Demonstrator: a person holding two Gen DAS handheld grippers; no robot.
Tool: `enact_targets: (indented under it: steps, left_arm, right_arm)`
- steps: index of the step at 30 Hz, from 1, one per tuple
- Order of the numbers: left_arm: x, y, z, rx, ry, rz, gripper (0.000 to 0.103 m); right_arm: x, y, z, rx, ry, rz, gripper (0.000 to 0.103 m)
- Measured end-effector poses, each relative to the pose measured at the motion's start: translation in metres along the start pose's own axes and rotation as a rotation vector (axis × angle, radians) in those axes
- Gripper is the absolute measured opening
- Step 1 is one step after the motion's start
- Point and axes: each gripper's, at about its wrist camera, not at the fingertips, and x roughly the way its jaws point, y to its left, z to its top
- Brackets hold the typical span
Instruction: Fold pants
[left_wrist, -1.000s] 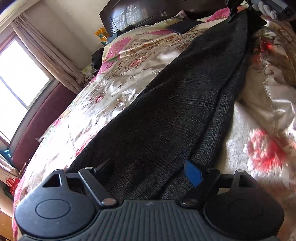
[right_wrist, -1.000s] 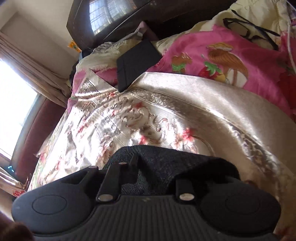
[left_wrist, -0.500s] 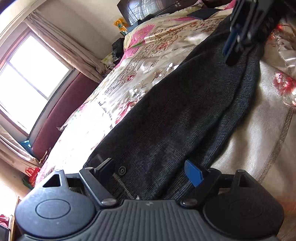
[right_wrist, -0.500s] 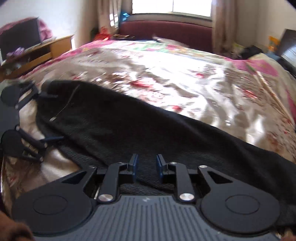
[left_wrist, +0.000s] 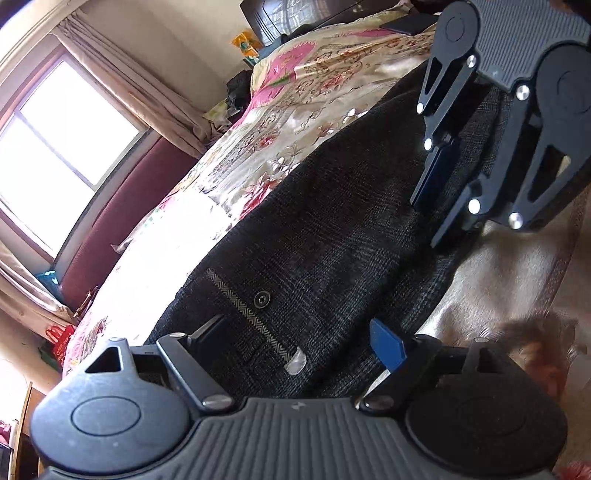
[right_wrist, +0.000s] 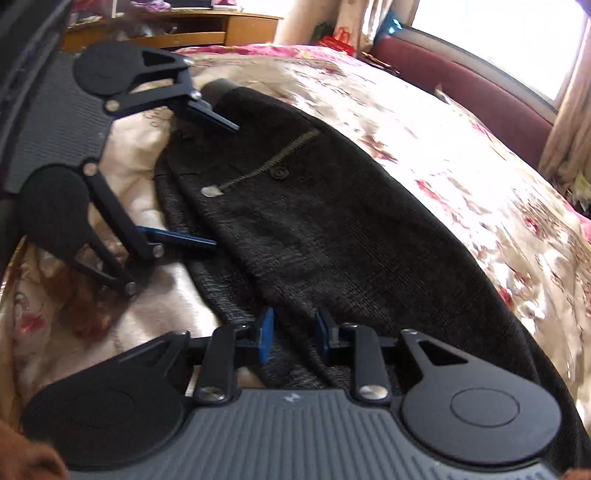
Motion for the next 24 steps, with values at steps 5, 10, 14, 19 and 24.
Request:
enact_targets:
  steps: [5, 10, 14, 19, 24]
  left_arm:
    - [0.008, 0.015, -0.005, -0.078, 0.036, 0.012, 0.098]
    - [0.004, 0.014, -0.01, -0.027, 0.015, 0.042, 0.098]
    - [0.002, 0.013, -0.013, 0.016, -0.015, 0.059, 0.098]
    - [0.009, 0.007, -0.012, 0.065, -0.03, 0.083, 0.098]
    - [0.015, 0.035, -0.021, 0.058, 0.026, 0.146, 0.081]
  right_arm:
    - [0.031, -0.001, 0.012, 0.021, -0.002, -0.066, 0.03]
    - [0.025, -0.013, 0.028, 0.12, -0.019, -0.041, 0.009]
    - [-0.002, -0.033, 0.038, 0.269, -0.06, 0.014, 0.006]
    - [-0.028, -0.052, 0.047, 0.371, -0.092, 0.071, 0.006]
    - [-0.026, -0.032, 0.036, 0.324, -0.031, 0.121, 0.006]
